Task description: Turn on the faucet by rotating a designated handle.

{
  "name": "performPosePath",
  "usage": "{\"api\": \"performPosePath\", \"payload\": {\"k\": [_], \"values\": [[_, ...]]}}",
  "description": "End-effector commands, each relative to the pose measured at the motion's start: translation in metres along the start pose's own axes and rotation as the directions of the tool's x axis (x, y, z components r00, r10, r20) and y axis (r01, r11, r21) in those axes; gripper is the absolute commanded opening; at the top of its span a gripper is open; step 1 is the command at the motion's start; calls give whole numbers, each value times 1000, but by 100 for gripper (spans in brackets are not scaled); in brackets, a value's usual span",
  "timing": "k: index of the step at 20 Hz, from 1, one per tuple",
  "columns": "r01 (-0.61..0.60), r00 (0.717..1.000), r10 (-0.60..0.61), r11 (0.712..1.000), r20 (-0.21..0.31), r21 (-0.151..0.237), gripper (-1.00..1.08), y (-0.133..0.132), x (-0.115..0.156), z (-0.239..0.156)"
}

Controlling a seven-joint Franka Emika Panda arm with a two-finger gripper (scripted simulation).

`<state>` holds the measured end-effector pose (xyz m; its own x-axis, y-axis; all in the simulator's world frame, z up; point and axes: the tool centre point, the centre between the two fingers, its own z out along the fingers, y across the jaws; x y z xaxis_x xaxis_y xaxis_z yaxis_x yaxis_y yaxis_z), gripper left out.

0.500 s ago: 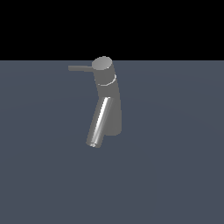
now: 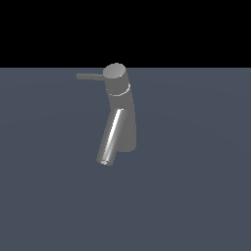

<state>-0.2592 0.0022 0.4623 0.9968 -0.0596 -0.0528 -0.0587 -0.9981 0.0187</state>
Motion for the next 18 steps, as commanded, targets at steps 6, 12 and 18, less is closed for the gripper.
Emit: {"api": "performPosePath", "payload": {"k": [6,12,18], "values": [[-106,994,107,994,-30,33,-100,-14,3,15],[-242,967,247,967,-65,81,-100,-32,10,35],[-384,912,399,913,-96,139,-100,-51,23,55]]}}
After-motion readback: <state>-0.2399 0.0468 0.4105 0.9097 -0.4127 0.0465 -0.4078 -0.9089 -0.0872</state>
